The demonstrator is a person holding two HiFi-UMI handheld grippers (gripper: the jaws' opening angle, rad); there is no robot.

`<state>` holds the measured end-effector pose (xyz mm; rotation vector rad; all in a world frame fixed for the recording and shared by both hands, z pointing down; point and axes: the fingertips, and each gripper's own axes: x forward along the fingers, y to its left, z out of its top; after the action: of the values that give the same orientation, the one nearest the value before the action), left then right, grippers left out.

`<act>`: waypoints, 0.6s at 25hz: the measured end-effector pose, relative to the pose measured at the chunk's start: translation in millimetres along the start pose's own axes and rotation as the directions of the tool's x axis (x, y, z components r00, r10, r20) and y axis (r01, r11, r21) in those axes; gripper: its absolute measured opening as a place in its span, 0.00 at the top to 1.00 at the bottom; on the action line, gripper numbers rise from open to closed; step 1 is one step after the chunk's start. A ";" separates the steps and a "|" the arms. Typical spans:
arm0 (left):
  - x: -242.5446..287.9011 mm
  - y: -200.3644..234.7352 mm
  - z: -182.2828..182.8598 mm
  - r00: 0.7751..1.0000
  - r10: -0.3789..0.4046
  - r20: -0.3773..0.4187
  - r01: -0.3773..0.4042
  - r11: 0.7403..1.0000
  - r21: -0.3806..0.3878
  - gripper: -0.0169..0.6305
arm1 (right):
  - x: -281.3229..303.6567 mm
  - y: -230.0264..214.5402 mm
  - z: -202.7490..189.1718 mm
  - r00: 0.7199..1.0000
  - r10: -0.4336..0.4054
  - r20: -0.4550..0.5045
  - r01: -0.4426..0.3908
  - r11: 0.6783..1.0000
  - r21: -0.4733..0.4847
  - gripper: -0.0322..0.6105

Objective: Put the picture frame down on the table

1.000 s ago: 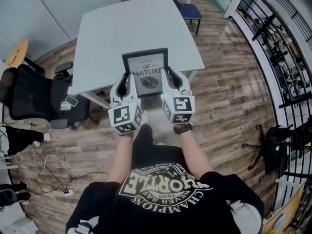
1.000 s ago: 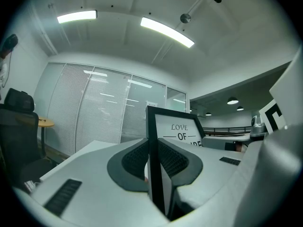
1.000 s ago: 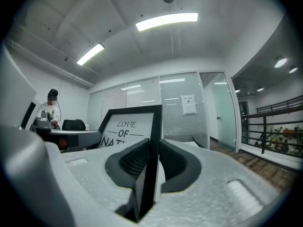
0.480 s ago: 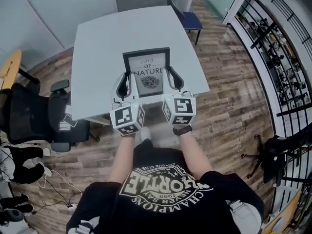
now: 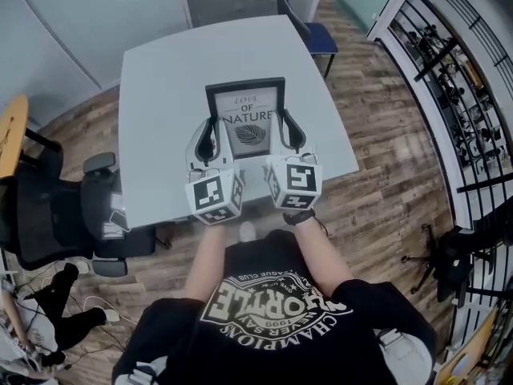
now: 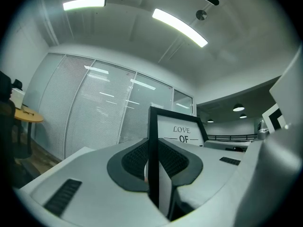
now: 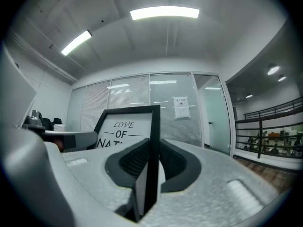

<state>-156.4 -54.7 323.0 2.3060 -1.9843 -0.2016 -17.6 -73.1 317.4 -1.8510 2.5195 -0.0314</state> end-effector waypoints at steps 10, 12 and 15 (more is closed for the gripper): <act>60.0 8.8 -35.3 0.999 -0.016 -0.051 0.013 0.999 -0.047 0.87 | 47.0 -22.8 -31.7 0.997 -0.051 -0.057 0.051 0.999 -0.008 0.85; 76.1 5.9 -41.2 0.998 -0.015 -0.058 0.012 0.999 -0.042 0.87 | 60.8 -33.8 -37.3 0.997 -0.051 -0.065 0.051 0.999 0.002 0.85; 105.5 5.2 -46.7 0.997 -0.014 -0.072 0.011 0.999 -0.038 0.87 | 87.5 -48.3 -42.0 0.996 -0.050 -0.076 0.051 0.999 0.014 0.85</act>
<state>-138.7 -160.5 365.7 2.2698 -1.9165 -0.1531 1.4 -170.7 360.5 -1.9433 2.5125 -0.1243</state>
